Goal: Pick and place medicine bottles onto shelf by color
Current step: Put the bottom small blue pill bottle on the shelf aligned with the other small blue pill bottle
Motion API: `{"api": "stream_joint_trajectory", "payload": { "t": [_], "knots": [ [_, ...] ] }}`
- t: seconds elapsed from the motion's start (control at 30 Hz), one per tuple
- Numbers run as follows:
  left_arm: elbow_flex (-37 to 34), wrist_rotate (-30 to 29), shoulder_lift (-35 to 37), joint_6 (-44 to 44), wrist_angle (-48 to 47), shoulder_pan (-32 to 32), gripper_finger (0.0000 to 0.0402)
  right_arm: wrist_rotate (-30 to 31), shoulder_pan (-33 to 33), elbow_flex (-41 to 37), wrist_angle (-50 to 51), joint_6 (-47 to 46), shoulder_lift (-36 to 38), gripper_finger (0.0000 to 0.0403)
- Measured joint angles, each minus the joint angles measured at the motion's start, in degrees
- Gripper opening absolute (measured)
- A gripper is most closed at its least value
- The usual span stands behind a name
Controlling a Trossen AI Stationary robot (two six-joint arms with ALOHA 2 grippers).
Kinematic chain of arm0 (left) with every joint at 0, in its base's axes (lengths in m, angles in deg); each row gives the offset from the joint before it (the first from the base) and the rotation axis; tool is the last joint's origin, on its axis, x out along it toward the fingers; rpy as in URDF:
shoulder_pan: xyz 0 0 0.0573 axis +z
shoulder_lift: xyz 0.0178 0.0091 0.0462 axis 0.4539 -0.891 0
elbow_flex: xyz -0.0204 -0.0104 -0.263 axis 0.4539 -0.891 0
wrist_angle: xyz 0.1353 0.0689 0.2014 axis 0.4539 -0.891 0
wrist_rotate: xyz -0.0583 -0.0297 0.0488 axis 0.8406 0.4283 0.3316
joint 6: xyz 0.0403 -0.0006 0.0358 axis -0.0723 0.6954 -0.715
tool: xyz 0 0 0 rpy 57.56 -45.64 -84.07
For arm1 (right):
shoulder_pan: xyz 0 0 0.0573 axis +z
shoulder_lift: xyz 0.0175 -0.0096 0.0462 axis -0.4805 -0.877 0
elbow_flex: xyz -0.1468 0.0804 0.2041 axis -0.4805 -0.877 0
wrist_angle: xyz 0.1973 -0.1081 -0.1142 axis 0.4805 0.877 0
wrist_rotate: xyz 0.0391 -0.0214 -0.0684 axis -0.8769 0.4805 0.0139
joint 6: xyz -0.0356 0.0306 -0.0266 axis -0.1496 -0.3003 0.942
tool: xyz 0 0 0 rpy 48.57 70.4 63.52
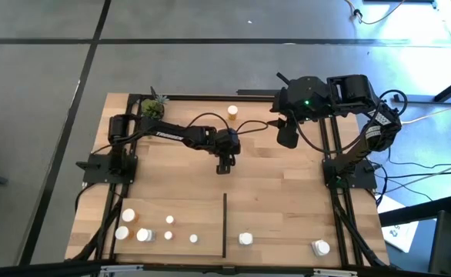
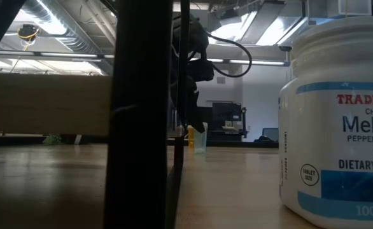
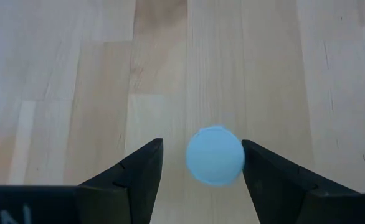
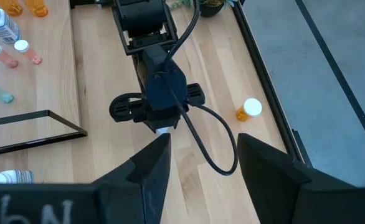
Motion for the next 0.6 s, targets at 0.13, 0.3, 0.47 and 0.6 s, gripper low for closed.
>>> {"api": "stream_joint_trajectory", "payload": {
  "t": [0.13, 0.3, 0.47, 0.6],
  "knots": [
    [0.0, 0.0, 0.0, 1.2, -0.1, -0.3, 0.0207, 0.0, 0.0, 0.0, 0.0, 0.0, 0.0, 0.0186],
    [0.0, -1.8, 0.0, 3.2, -0.1, -0.9, 0.0189, 0.0, 0.0, 0.0, 0.0, 0.0, 0.0, 0.0186],
    [0.0, -2.1, 0.0, 2.9, 0.2, -1.7, 0.0143, 0.0, 0.0, 0.0, 0.0, 0.0, 0.0, 0.0186],
    [0.0, -2.0, 0.0, 2.9, 0.2, -2.4, 0.0101, 0.0, 0.0, 0.0, 0.0, 0.0, 0.0, 0.0186]
  ]
}}
